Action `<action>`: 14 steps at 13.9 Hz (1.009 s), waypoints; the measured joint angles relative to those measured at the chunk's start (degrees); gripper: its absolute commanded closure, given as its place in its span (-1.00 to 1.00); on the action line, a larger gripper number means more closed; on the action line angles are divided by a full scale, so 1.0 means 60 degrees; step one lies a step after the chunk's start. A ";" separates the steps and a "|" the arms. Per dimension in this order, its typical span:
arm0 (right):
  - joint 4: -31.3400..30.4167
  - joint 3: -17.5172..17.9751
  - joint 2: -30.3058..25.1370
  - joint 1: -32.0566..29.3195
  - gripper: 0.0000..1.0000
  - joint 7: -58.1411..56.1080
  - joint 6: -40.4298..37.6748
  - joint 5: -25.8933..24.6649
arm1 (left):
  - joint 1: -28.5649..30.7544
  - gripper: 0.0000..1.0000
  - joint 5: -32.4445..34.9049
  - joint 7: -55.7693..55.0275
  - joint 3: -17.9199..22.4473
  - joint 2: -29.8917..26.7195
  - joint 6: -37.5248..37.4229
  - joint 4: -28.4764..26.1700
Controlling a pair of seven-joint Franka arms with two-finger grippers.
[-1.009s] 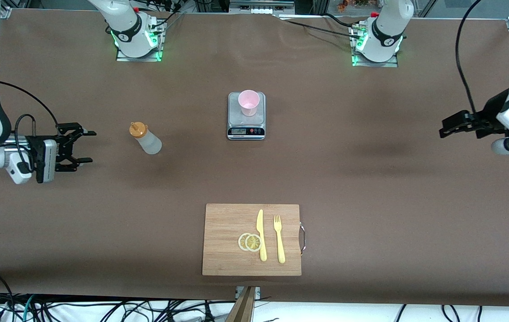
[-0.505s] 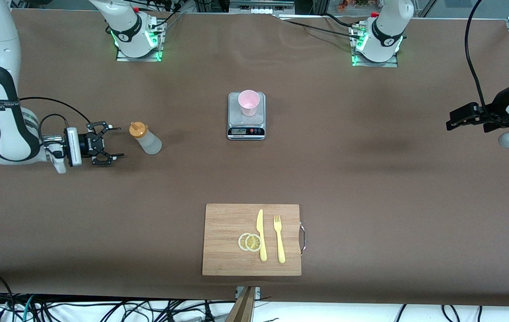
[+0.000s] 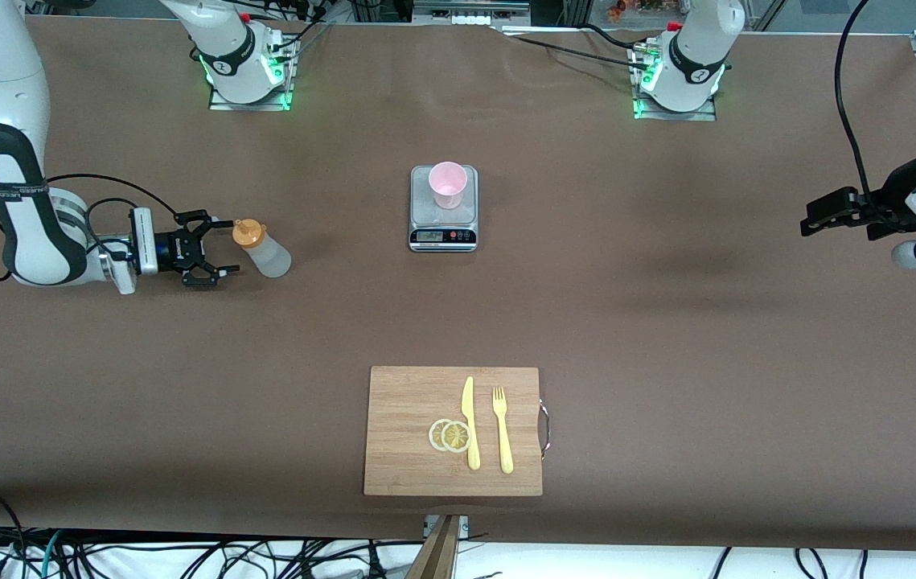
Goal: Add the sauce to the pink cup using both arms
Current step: 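Retract the left gripper while the right gripper reaches the sauce bottle, then close the right gripper around the white sauce bottle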
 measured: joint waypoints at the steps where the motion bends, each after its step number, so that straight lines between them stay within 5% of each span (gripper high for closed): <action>1: 0.0000 0.0071 0.0060 0.0011 -1.00 -0.0182 -0.0011 0.0086 | -0.0007 -1.00 0.0000 0.0000 -0.0006 0.0000 0.0000 0.0000; 8: 0.0000 0.0535 0.0357 0.0062 -0.98 -0.0739 -0.0375 0.0334 | -0.0027 -1.00 0.0000 0.0001 -0.0010 0.0000 0.0000 0.0000; 14: 0.0053 0.0607 0.0517 0.0112 0.12 -0.0700 -0.0385 0.0346 | -0.0041 -1.00 0.0000 0.0002 -0.0011 0.0000 0.0000 0.0000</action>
